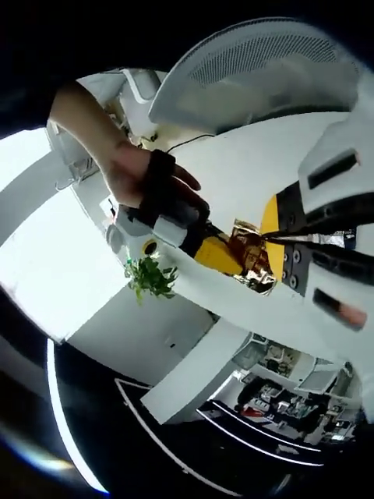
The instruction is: Arrange the skincare products in the storage area until every visible bottle or jar stands upright without overlapping.
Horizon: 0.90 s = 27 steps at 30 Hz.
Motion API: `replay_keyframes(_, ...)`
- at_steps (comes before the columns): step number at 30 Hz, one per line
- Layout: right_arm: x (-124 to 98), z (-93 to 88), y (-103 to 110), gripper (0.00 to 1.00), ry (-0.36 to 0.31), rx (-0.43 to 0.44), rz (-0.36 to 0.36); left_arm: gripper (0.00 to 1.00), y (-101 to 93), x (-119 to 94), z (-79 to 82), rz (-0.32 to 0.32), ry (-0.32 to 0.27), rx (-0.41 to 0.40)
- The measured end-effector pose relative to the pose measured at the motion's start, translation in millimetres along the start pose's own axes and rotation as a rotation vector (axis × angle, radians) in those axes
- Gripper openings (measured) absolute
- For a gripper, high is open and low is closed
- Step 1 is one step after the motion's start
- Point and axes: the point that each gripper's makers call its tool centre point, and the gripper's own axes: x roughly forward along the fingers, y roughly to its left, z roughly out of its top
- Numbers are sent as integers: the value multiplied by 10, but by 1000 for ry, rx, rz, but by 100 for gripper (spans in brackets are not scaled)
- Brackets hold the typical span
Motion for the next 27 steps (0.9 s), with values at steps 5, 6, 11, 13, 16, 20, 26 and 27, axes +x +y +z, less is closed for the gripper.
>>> replay_keyframes(5, -39, 109, 58, 0, -66, 19, 32, 31, 112, -83, -44, 55, -134, -467)
replay_keyframes(6, -36, 117, 71, 0, -70, 5, 32, 38, 139, -90, -60, 70, -151, -550)
replay_keyframes(11, -25, 166, 187, 0, -106, -10, 78, 53, 218, -103, -51, 84, -288, -878)
replay_keyframes(13, -27, 189, 226, 0, -125, -24, 90, 52, 233, -108, -13, 67, -352, -983)
replay_keyframes(16, -31, 220, 276, 0, -149, -13, 112, 50, 270, -131, 73, 47, -462, -1137)
replay_keyframes(20, -57, 260, 372, 0, -189, -50, 153, 48, 278, -133, 92, 43, -516, -1224)
replay_keyframes(26, -51, 261, 514, 0, -221, -84, 201, 42, 289, -156, 208, 24, -600, -1311)
replay_keyframes(27, -48, 263, 541, 0, -228, -85, 211, 40, 301, -165, 231, 20, -619, -1327)
